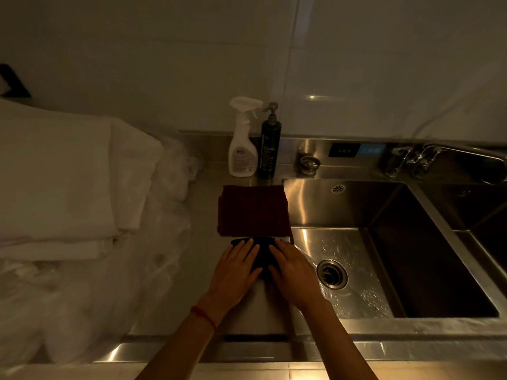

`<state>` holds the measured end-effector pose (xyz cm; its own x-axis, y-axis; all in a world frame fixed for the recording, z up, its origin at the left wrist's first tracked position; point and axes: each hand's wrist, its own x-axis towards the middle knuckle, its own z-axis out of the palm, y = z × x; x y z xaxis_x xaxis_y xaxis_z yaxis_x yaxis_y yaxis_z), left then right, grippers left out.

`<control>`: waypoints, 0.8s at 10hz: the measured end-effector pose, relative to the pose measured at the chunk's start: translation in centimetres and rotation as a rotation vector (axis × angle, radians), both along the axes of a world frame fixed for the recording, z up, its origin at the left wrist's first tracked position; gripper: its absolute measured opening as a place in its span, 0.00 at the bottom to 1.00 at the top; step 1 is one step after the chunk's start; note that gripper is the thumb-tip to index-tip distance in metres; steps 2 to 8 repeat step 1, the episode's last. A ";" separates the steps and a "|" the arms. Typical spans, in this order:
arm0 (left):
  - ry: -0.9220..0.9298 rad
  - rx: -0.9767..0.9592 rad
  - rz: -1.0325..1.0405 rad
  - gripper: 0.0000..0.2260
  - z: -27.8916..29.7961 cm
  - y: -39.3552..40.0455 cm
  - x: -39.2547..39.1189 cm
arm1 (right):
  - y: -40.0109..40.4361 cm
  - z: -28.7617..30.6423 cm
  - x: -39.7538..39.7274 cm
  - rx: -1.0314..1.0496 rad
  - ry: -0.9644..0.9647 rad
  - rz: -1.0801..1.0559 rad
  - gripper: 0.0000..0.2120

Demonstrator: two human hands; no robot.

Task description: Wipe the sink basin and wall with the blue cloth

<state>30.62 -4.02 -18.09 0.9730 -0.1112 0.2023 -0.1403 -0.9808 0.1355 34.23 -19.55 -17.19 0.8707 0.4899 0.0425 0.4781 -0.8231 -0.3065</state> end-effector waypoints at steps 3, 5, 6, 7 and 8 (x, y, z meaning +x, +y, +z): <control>0.170 -0.039 0.002 0.26 -0.5 0.0 0.3 | -0.4 0.7 -0.1 0.015 -0.025 -0.038 0.23; 0.170 -0.039 0.002 0.26 -0.5 0.0 0.3 | -0.4 0.7 -0.1 0.015 -0.025 -0.038 0.23; 0.170 -0.039 0.002 0.26 -0.5 0.0 0.3 | -0.4 0.7 -0.1 0.015 -0.025 -0.038 0.23; 0.170 -0.039 0.002 0.26 -0.5 0.0 0.3 | -0.4 0.7 -0.1 0.015 -0.025 -0.038 0.23; 0.170 -0.039 0.002 0.26 -0.5 0.0 0.3 | -0.4 0.7 -0.1 0.015 -0.025 -0.038 0.23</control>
